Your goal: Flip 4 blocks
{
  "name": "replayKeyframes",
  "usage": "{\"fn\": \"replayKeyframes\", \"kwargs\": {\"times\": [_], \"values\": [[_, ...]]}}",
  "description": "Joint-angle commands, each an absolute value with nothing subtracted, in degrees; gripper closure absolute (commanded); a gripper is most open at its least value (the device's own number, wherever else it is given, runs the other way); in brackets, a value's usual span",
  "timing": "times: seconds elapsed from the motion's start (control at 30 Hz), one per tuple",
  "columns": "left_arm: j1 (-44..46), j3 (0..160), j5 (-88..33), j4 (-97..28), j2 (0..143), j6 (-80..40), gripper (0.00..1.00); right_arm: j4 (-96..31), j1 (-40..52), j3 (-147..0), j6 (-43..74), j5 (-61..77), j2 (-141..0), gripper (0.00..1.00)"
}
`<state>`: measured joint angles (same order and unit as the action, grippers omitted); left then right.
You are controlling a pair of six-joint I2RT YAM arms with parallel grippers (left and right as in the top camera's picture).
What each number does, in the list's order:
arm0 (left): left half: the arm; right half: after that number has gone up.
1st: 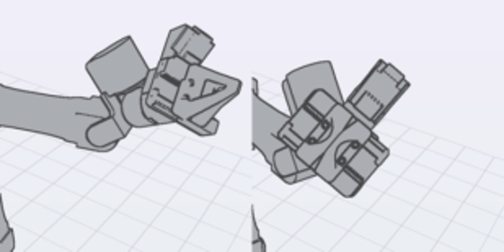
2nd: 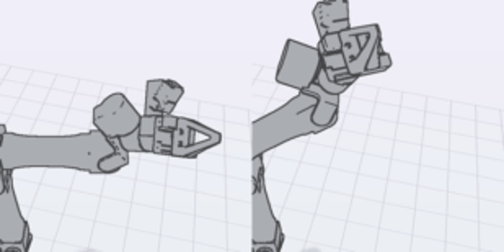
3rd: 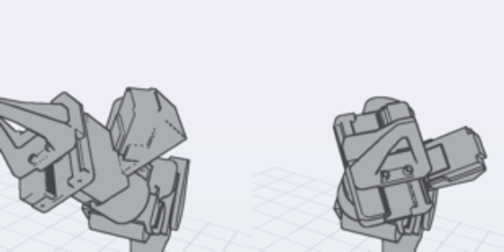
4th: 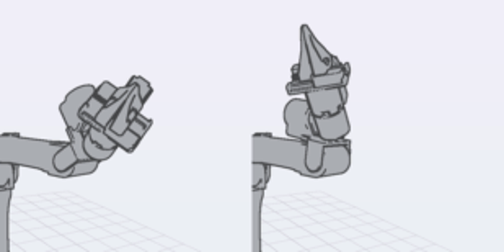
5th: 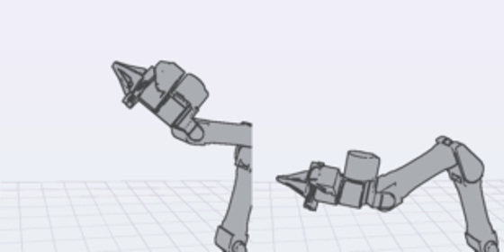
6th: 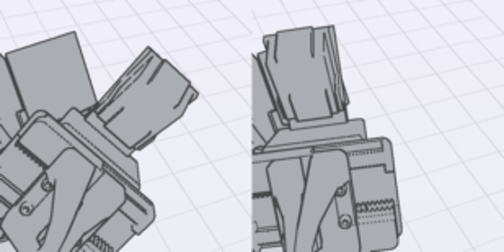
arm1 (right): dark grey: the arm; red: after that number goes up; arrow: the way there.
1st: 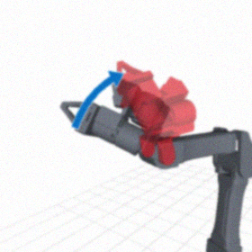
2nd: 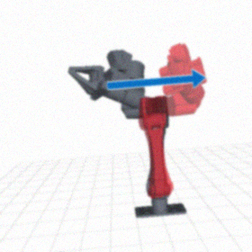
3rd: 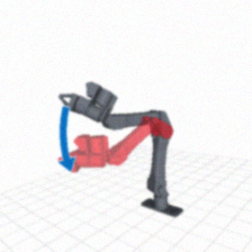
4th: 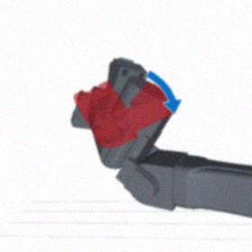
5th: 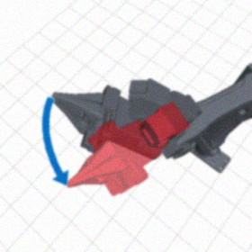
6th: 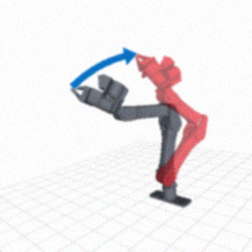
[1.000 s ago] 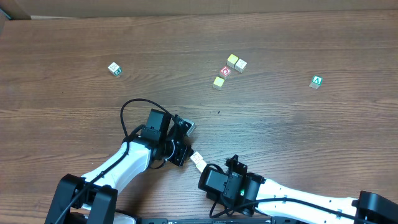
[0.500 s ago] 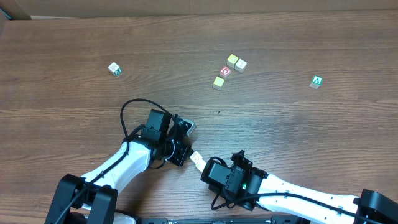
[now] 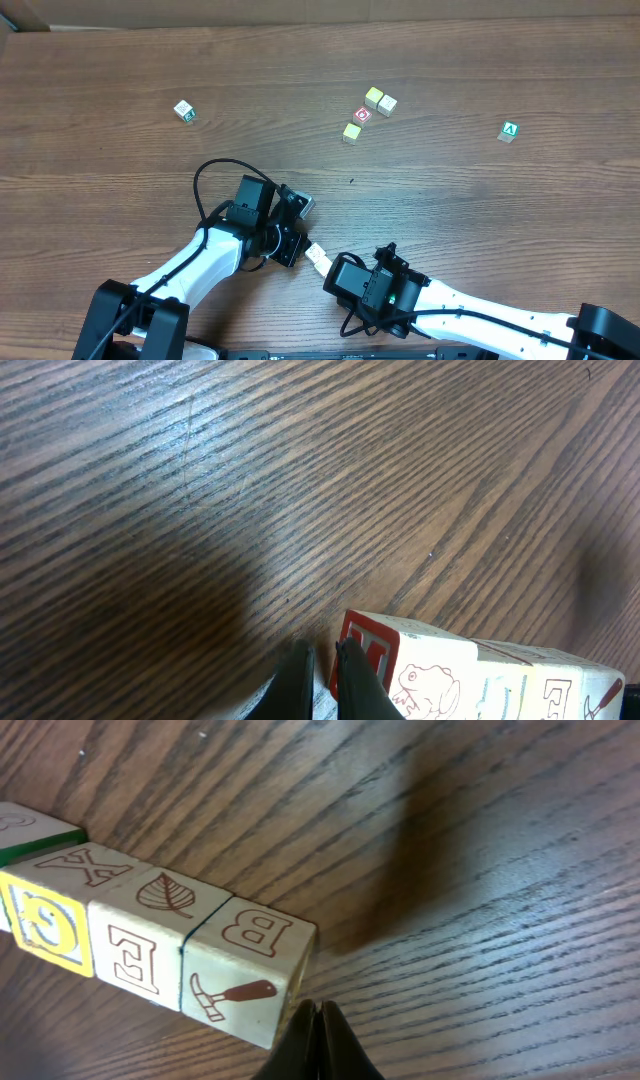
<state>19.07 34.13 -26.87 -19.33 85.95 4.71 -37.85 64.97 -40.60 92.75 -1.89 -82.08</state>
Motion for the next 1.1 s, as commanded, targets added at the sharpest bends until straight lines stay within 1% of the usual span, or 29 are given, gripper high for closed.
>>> {"fn": "replayKeyframes", "kwargs": {"times": [0.0,0.9,1.07], "values": [[18.8,34.9,-27.9,-19.5,86.5,5.8,0.96,-37.9,64.8,-40.6,94.6,-2.3,-83.1,0.96],[18.8,34.9,-28.2,-19.9,86.5,5.9,0.96,-33.3,64.8,-40.6,94.1,0.1,-84.6,0.96],[18.8,34.9,-28.4,-21.1,86.5,8.3,0.96,-33.3,64.8,-40.6,94.2,0.6,-84.6,0.96]]}}
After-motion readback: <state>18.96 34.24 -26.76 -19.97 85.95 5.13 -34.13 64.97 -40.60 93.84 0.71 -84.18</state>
